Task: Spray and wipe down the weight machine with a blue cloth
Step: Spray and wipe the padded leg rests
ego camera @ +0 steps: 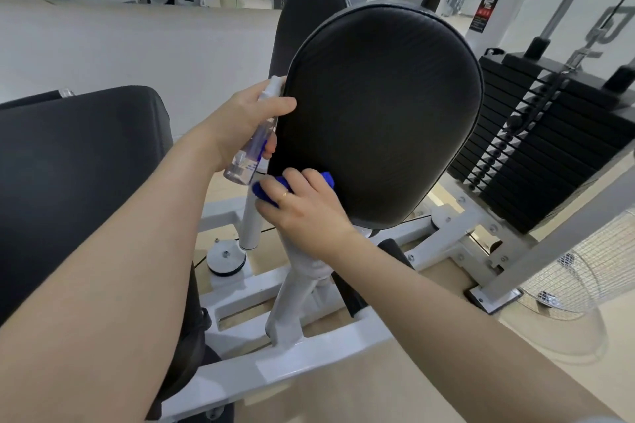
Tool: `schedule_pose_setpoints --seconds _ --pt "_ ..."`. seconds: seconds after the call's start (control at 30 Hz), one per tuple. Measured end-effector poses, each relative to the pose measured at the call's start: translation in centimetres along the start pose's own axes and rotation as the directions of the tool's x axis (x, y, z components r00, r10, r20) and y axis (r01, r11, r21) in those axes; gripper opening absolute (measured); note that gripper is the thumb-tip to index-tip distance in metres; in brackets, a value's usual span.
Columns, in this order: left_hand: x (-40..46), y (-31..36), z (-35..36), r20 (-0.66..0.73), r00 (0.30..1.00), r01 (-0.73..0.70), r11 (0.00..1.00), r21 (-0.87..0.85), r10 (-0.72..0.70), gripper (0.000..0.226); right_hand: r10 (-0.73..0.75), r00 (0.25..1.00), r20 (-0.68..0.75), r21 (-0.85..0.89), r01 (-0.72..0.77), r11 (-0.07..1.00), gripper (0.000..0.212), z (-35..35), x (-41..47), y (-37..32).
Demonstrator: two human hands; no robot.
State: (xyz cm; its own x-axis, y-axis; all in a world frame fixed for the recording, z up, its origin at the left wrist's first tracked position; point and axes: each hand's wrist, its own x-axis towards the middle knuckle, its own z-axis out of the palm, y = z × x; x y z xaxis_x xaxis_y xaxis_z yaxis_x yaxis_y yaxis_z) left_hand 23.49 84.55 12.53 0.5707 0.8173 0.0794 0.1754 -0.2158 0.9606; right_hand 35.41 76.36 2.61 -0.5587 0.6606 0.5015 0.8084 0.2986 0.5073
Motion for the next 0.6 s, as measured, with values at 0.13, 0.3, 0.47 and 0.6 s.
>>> schedule_pose_setpoints --seconds 0.13,0.3,0.47,0.6 --pt "0.2 0.2 0.1 0.02 1.0 0.005 0.999 0.032 -0.006 0.028 -0.082 0.991 0.11 -0.035 0.087 0.996 0.027 -1.3 -6.0 3.0" --pt "-0.2 0.2 0.4 0.009 1.0 0.024 0.997 0.072 -0.025 0.031 -0.067 0.978 0.2 -0.139 0.095 0.986 0.035 -3.4 -12.4 6.0" --pt "-0.5 0.2 0.2 -0.05 0.998 0.025 0.998 0.053 -0.022 0.018 0.32 0.92 -0.224 -0.249 -0.372 0.894 0.034 -5.9 -12.5 10.9" --pt "-0.8 0.2 0.2 -0.06 0.998 0.016 0.999 0.047 -0.013 0.017 0.433 0.858 -0.276 -0.13 -0.479 0.868 0.031 -4.0 -12.0 7.9"
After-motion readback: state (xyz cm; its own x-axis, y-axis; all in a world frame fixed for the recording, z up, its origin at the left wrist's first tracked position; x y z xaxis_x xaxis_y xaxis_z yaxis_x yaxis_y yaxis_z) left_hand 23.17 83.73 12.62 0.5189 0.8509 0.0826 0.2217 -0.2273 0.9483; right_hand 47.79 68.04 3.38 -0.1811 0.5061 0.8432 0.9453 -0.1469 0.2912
